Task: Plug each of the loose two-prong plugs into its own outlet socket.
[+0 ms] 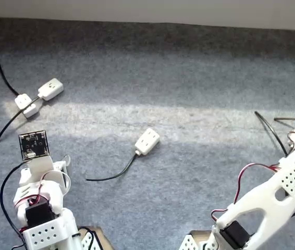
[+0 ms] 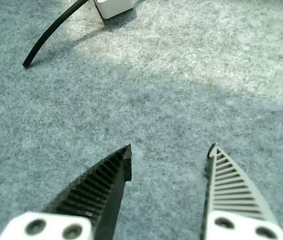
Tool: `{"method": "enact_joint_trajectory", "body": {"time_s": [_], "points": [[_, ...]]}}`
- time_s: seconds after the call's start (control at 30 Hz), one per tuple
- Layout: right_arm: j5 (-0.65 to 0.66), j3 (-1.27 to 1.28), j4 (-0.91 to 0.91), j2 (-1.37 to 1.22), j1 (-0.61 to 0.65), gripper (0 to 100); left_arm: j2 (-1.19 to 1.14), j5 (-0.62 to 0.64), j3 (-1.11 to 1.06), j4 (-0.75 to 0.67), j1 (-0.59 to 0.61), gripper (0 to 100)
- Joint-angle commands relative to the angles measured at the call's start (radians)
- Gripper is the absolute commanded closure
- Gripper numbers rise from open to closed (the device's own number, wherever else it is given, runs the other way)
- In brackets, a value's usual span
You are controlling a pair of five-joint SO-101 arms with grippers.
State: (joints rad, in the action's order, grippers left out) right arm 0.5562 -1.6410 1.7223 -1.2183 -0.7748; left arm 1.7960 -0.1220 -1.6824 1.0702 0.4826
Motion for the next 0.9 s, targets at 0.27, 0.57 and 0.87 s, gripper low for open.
{"method": "enact_joint_trajectory", "body": {"time_s": [0.27,0.57,0.87], "points": [[-0.413,-0.113,0.044,0.26,0.259,96.5,0.002,0.008,-0.012,-0.015,0.008,76],[-0.839,-0.087,0.041,0.257,0.631,96.5,0.002,0.008,-0.012,-0.015,0.008,76],[-0.895,0.031,-0.064,0.248,1.001,96.5,0.002,0.008,-0.012,-0.015,0.008,76]]}}
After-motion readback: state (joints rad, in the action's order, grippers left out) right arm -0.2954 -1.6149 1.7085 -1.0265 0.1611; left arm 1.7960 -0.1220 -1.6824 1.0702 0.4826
